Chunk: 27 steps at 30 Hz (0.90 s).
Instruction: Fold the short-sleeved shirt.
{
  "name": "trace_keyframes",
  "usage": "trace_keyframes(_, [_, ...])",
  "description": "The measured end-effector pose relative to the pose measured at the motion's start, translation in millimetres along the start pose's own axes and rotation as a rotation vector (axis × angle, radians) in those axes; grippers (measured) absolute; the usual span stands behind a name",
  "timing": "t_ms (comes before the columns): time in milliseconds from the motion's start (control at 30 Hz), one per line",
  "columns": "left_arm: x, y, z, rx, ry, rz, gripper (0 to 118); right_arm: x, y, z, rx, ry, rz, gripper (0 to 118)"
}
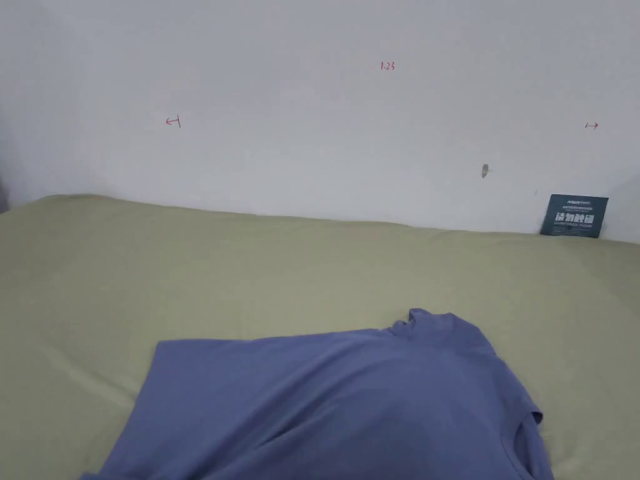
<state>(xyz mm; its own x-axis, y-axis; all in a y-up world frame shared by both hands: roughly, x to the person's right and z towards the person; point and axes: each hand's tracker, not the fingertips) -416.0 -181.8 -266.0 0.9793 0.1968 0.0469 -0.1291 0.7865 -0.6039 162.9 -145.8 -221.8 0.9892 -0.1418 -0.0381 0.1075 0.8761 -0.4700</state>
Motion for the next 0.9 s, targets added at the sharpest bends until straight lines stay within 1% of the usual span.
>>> trace_keyframes(33, [0, -5, 0, -0.011, 0.001, 0.002, 4, 1, -9, 1, -0.020, -0.020, -0.009, 2])
trace_keyframes(67, [-1, -8, 0, -0.017, -0.005, 0.011, 4, 3, -14, 0, -0.025, -0.007, -0.009, 2])
trace_keyframes(100, [-5, -12, 0, -0.014, -0.016, 0.031, 9, 4, -20, 1, -0.035, -0.020, -0.016, 2])
trace_keyframes(133, [-7, -14, 0, -0.011, -0.011, 0.049, 23, 8, -25, 1, -0.029, -0.013, -0.033, 3])
trace_keyframes(167, [-10, -15, -1, -0.001, 0.005, 0.073, 49, 12, -27, 1, -0.023, 0.014, -0.036, 7])
trace_keyframes(200, [-14, -17, 2, 0.010, 0.012, 0.111, 88, 13, -28, 3, -0.016, 0.007, -0.037, 35])
trace_keyframes(233, [-18, -18, 7, 0.021, 0.012, 0.155, 102, 11, -28, 8, 0.004, 0.008, -0.037, 70])
trace_keyframes(267, [-19, -19, 14, 0.045, -0.005, 0.188, 102, 9, -25, 12, 0.006, 0.018, -0.042, 97])
trace_keyframes(300, [-19, -18, 25, 0.077, -0.002, 0.210, 102, 7, -22, 20, 0.038, 0.045, -0.060, 105])
trace_keyframes(333, [-14, -15, 36, 0.097, 0.011, 0.224, 102, 4, -19, 29, 0.084, 0.067, -0.056, 105])
trace_keyframes(367, [-9, -10, 44, 0.117, 0.019, 0.210, 102, -1, -15, 37, 0.118, 0.057, -0.039, 105])
trace_keyframes(433, [14, -1, 70, 0.205, 0.081, 0.112, 102, -18, -6, 53, 0.152, 0.019, 0.031, 105])
trace_keyframes(467, [30, 2, 84, 0.239, 0.098, 0.064, 102, -25, -2, 60, 0.178, 0.014, 0.050, 105])
trace_keyframes(533, [64, 6, 104, 0.295, 0.148, -0.030, 101, -42, 2, 73, 0.243, 0.012, 0.090, 105])
trace_keyframes(600, [97, 2, 123, 0.317, 0.255, -0.067, 100, -58, 6, 86, 0.268, -0.030, 0.107, 103])
trace_keyframes(633, [97, -8, 126, 0.348, 0.257, -0.087, 98, -64, 6, 92, 0.285, -0.043, 0.099, 94])
trace_keyframes(667, [108, -14, 134, 0.383, 0.261, -0.096, 91, -70, 4, 96, 0.294, -0.047, 0.098, 72])
trace_keyframes(700, [118, -20, 142, 0.402, 0.279, -0.095, 65, -75, 2, 99, 0.292, -0.063, 0.097, 21])
trace_keyframes(733, [128, -27, 147, 0.385, 0.290, -0.092, 33, -79, 0, 106, 0.330, -0.092, 0.115, 0])
trace_keyframes(767, [137, -35, 153, 0.381, 0.300, -0.087, 0, -81, -5, 110, 0.317, -0.067, 0.100, 0])
trace_keyframes(833, [144, -48, 164, 0.361, 0.217, -0.042, 0, -83, -14, 117, 0.300, -0.035, 0.078, 0])
trace_keyframes(900, [146, -56, 159, 0.317, 0.220, -0.046, 0, -84, -22, 121, 0.272, -0.028, 0.080, 0])
